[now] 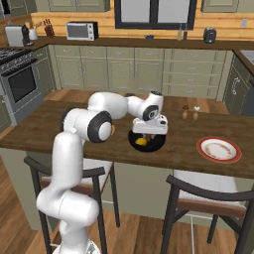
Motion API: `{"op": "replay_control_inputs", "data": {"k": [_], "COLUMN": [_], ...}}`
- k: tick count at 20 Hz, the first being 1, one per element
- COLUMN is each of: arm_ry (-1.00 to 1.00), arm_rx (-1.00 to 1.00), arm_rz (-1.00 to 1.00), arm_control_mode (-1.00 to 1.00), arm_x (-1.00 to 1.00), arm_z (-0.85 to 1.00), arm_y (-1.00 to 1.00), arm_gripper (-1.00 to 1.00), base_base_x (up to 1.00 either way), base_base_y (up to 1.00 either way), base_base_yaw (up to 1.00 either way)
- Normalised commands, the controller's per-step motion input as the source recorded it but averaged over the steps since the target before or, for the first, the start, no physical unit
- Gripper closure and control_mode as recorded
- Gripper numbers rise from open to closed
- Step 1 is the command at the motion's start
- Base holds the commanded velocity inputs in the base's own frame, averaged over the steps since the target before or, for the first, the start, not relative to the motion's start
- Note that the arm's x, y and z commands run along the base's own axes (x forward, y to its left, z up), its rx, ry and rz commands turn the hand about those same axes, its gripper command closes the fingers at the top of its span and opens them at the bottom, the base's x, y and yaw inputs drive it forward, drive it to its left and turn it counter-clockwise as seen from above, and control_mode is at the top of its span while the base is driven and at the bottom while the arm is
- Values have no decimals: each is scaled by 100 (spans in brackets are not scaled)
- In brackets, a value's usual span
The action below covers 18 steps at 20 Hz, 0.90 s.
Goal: Pick the chicken drumstick and lemon from their plates and place them in the bowl. Then put the bowl in the fridge.
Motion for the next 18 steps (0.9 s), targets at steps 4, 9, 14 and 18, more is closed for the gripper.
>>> {"op": "replay_control_inputs", "data": {"k": [4,9,14,18], "arm_ry": [0,0,-4,-13], "arm_rx": [0,0,1,2], "arm_rz": [0,0,-3,-28], "arm_control_mode": [-100,-100,-100,-100], "arm_x": [6,6,-19,-75], "arm_z": [-26,-2,16,43], "arm_y": [0,0,0,0], "arm_gripper": [-100,-100,-100,-100], "base_base_x": [0,0,0,0], "base_base_y": [0,0,0,0], "base_base_yaw": [0,0,0,0]}}
